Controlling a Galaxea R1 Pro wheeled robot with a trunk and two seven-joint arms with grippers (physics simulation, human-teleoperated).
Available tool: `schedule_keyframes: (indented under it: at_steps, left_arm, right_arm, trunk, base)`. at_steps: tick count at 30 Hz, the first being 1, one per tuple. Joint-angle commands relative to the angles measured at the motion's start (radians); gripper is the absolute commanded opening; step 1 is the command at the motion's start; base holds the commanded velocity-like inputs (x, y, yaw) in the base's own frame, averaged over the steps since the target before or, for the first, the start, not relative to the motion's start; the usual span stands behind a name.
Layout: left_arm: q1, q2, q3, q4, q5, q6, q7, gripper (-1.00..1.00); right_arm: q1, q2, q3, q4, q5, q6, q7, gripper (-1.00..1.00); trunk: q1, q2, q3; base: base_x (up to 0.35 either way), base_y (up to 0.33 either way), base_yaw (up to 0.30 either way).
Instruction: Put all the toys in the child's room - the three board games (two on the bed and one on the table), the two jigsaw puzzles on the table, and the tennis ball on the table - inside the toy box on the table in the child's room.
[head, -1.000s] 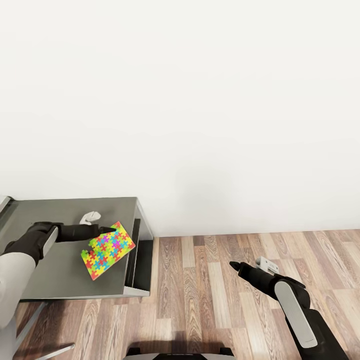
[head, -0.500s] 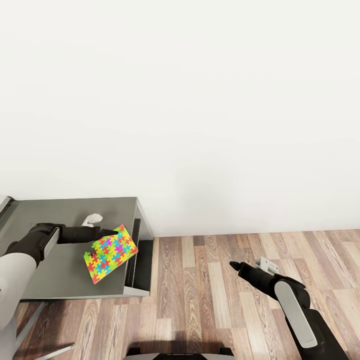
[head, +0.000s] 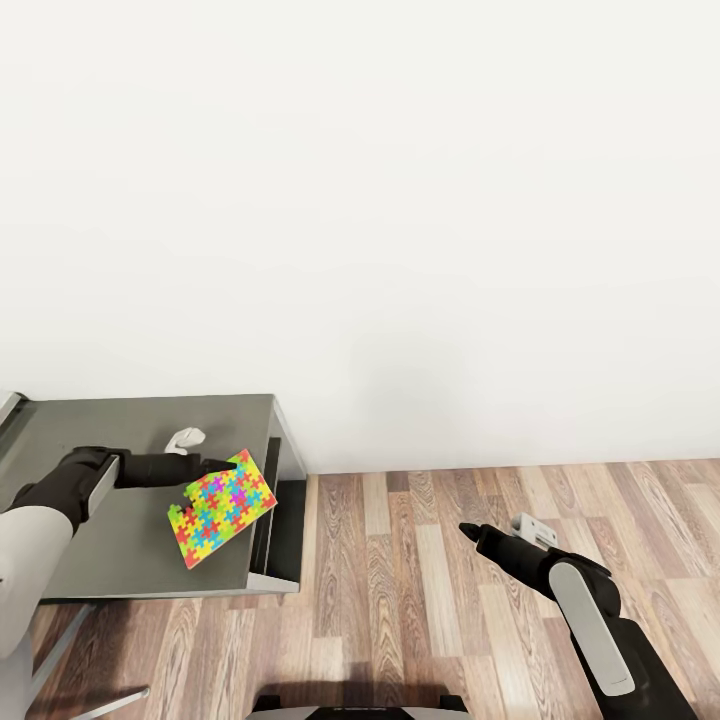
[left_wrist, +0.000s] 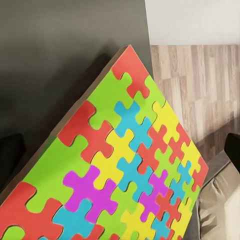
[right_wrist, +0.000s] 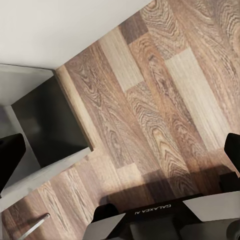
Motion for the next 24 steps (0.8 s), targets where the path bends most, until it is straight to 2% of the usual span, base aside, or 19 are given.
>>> schedule_keyframes:
  at_steps: [1, 21, 24]
  left_arm:
    - [0.0, -0.001, -0.002, 0.018, -0.018, 0.005, -0.004, 1.0]
    - [0.0, 0.006, 0.002, 0.016, -0.01, 0.004, -0.007, 1.0]
    - [0.0, 0.011, 0.008, 0.011, -0.008, 0.004, -0.028, 1.0]
  right_arm:
    - [-0.001, 0.0, 0.0, -0.001, -0.011, 0.003, -0.009, 1.0]
    - [-0.001, 0.0, 0.0, -0.001, -0.009, 0.003, -0.009, 1.0]
    - [-0.001, 0.0, 0.0, -0.001, -0.009, 0.003, -0.009, 1.0]
  trunk:
    - [0.001, -0.001, -0.002]
    - [0.001, -0.001, -0.002]
    - [0.001, -0.001, -0.002]
  base:
    - [0.0, 0.0, 0.0]
    - [0.0, 0.0, 0.0]
    - [0.0, 0.0, 0.0]
